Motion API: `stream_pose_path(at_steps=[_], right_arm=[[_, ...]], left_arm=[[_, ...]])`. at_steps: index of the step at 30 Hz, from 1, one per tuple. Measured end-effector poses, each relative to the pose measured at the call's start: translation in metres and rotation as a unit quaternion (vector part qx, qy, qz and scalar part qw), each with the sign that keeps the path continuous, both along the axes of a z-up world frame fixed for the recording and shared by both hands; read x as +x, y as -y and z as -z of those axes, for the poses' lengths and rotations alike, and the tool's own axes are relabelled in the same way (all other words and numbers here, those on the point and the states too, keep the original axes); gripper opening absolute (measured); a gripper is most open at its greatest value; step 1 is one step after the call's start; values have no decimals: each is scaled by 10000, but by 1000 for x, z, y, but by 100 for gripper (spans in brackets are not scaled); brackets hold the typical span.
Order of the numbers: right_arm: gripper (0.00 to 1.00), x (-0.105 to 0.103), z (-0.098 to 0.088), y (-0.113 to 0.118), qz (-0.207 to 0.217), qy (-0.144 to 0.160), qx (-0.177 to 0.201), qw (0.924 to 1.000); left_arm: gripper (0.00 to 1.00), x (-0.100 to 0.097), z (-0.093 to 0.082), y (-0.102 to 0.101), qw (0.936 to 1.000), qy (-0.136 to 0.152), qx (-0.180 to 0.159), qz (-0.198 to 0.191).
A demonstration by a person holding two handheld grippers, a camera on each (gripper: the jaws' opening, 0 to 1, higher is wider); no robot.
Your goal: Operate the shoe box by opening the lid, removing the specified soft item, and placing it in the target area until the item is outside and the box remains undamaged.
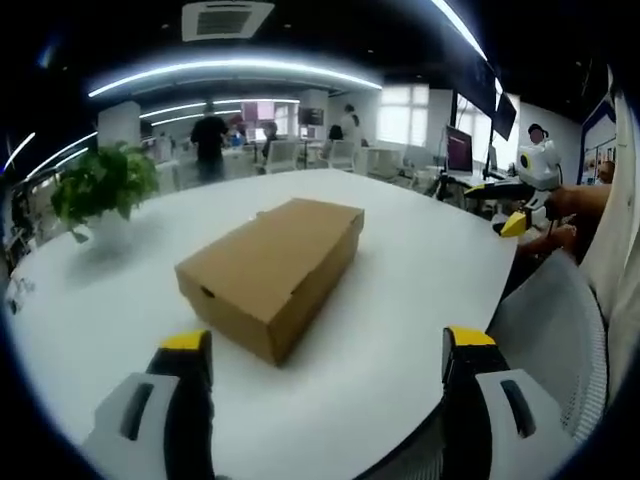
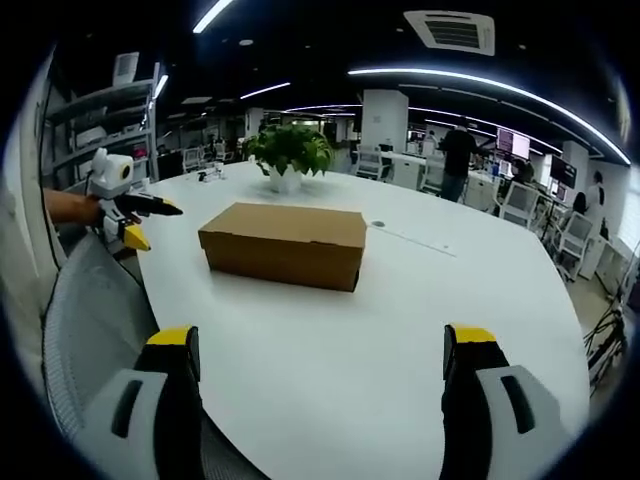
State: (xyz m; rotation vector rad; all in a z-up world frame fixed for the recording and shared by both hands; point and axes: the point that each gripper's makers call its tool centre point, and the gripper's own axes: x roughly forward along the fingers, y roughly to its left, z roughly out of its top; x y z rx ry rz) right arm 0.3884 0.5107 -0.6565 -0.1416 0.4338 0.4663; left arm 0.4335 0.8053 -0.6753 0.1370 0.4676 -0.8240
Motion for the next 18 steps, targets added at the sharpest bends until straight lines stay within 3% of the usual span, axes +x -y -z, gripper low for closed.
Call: stream_pose_path(at_steps=[18], right_arm=[[96, 7, -1, 4, -131, -26, -47, 9999]], left_arm=[[94, 7, -1, -6, 9998, -7, 8, -198]])
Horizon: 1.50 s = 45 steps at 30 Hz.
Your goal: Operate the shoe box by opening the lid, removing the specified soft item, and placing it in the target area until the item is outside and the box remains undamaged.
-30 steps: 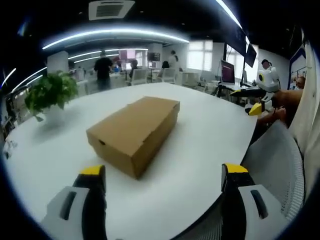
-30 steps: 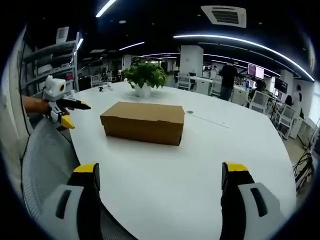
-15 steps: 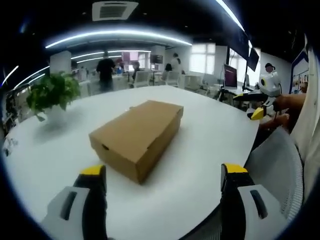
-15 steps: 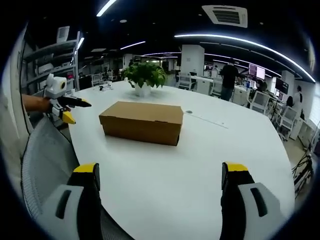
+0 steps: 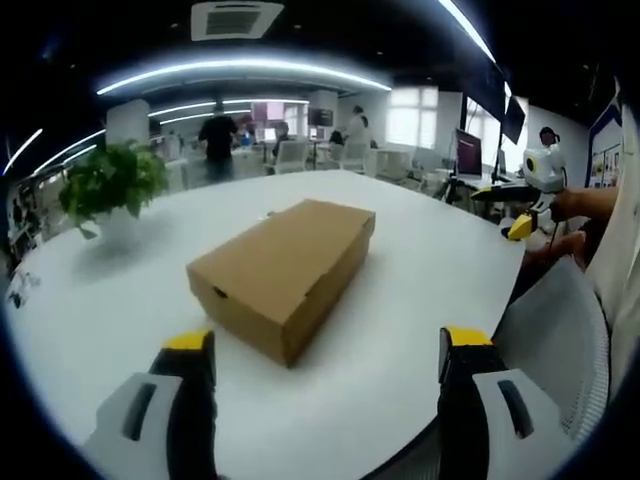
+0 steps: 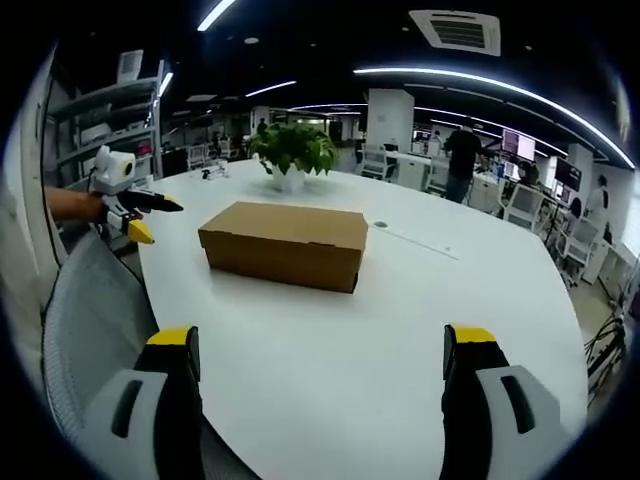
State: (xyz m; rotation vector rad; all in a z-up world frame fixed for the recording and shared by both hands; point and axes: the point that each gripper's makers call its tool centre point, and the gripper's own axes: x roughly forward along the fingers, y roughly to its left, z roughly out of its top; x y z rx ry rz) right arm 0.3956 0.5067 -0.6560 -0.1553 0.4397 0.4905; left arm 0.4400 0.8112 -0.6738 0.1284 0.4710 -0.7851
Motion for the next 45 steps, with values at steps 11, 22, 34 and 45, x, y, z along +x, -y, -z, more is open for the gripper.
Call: stream_pose_path(at_steps=[11, 22, 34, 45], right_arm=[[96, 10, -3, 5, -82, 19, -61, 9999], [96, 29, -1, 10, -138, 60, -52, 9999], [96, 53, 6, 15, -295, 41, -80, 9995], [90, 70, 10, 19, -470, 73, -135, 9988]], left_arm=[[94, 3, 5, -1, 10000, -40, 70, -57], [91, 15, 6, 1, 9998, -47, 72, -182], [87, 31, 9, 11, 9996, -47, 101, -274], [83, 43, 8, 7, 9984, -55, 41, -561]])
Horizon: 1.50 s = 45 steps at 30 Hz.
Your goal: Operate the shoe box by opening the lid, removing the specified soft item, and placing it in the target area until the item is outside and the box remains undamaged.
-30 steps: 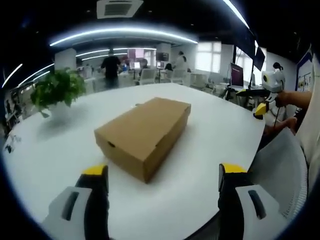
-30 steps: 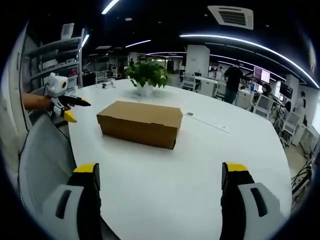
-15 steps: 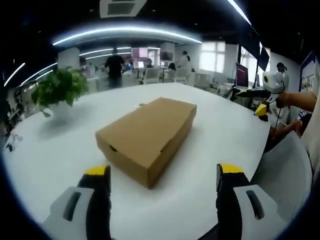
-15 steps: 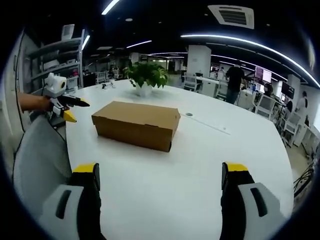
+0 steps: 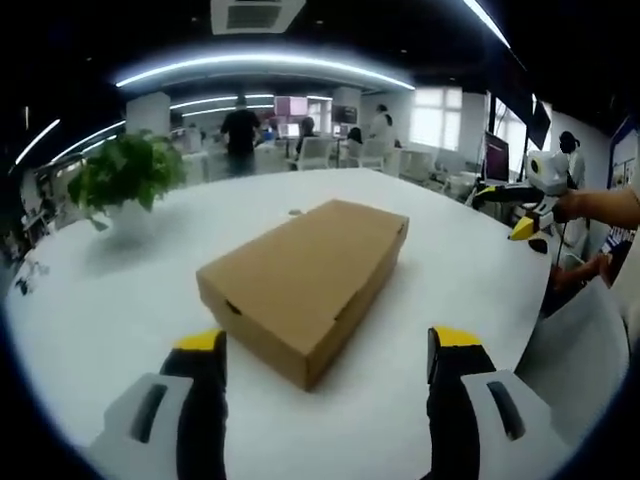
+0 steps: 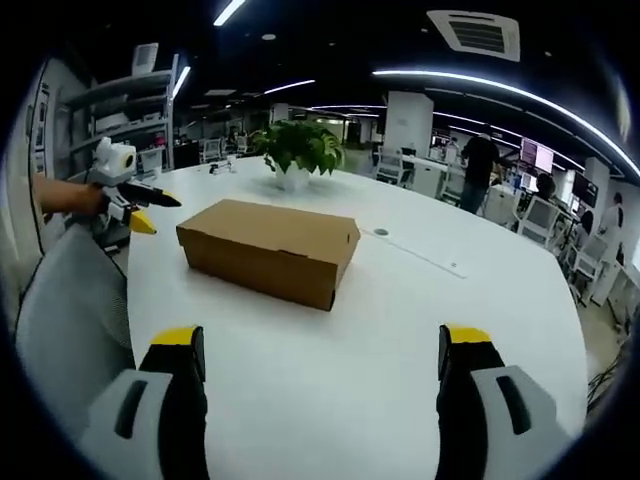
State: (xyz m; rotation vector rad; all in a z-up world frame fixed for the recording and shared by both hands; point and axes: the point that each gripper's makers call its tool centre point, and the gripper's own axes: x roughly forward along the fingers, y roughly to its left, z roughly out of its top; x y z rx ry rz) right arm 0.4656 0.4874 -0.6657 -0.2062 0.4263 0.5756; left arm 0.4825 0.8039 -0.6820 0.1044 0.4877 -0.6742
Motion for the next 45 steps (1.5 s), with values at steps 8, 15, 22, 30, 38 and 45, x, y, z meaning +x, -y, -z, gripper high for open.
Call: stream_pose_path(at_steps=[8, 15, 22, 30, 38, 45], right_arm=[[90, 13, 4, -5, -210, -35, -80, 9997], [88, 24, 6, -12, -409, -66, -25, 9991], [85, 39, 6, -17, -601, -60, -43, 9982], [81, 57, 8, -29, -914, -75, -124, 9957], [75, 80, 7, -47, -1244, 36, -224, 9920], [69, 96, 12, -58, -1363, 35, -186, 9905]], left_arm=[[80, 7, 3, -3, 9997, -33, -101, -219], [79, 12, 6, 0, 9997, -9, -60, -223], [77, 18, 12, 2, 9996, -35, -17, -276], [74, 23, 19, 3, 9992, -66, 119, -370], [68, 29, 22, -1, 9984, -12, 281, -488], [63, 35, 29, -7, 9973, -79, 291, -670]])
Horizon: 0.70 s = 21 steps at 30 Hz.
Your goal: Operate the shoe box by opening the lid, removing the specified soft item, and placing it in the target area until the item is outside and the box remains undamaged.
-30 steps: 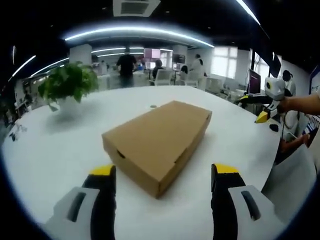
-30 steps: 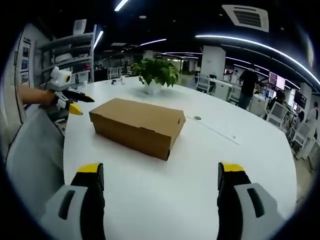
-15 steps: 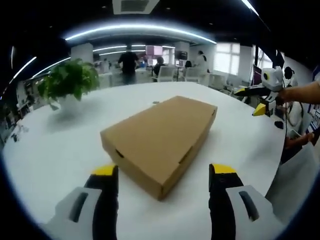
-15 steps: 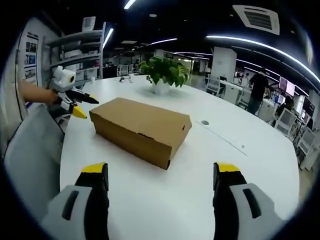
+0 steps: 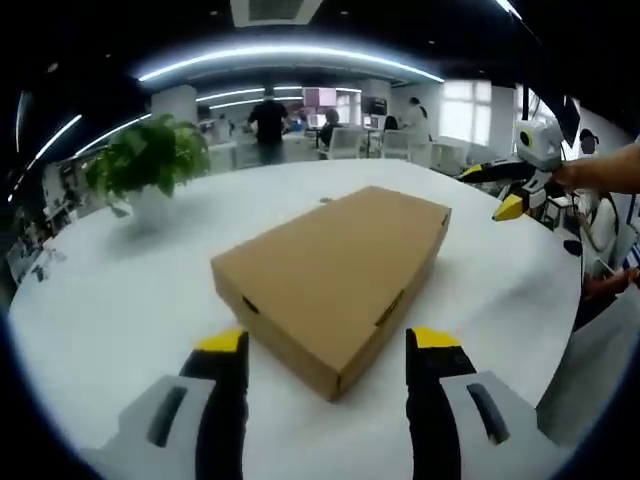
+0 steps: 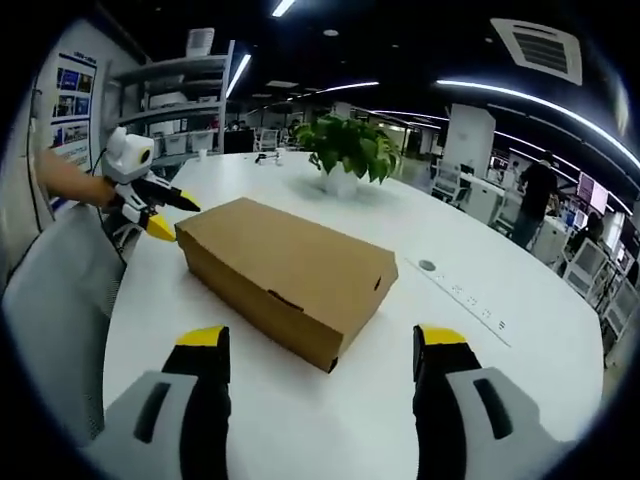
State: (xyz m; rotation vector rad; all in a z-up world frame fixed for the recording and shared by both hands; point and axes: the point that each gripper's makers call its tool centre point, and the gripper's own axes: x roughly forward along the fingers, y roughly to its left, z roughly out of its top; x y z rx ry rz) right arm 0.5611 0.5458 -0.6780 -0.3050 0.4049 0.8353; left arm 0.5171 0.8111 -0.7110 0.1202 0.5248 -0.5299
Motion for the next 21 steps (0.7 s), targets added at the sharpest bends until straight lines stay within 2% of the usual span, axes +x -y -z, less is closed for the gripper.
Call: stream_pose_path(at_steps=[12, 17, 21], right_arm=[[60, 21, 20, -18, -67, -201, 52, 9998], [60, 26, 31, -25, -172, -277, -98, 9994], [54, 31, 39, -30, -237, -308, -245, 9989]], left_arm=[[61, 3, 7, 8, 9998, -132, 61, -140], [63, 6, 9, 9, 9993, -127, 39, -336], [62, 7, 12, 10, 9988, -185, -14, -462]])
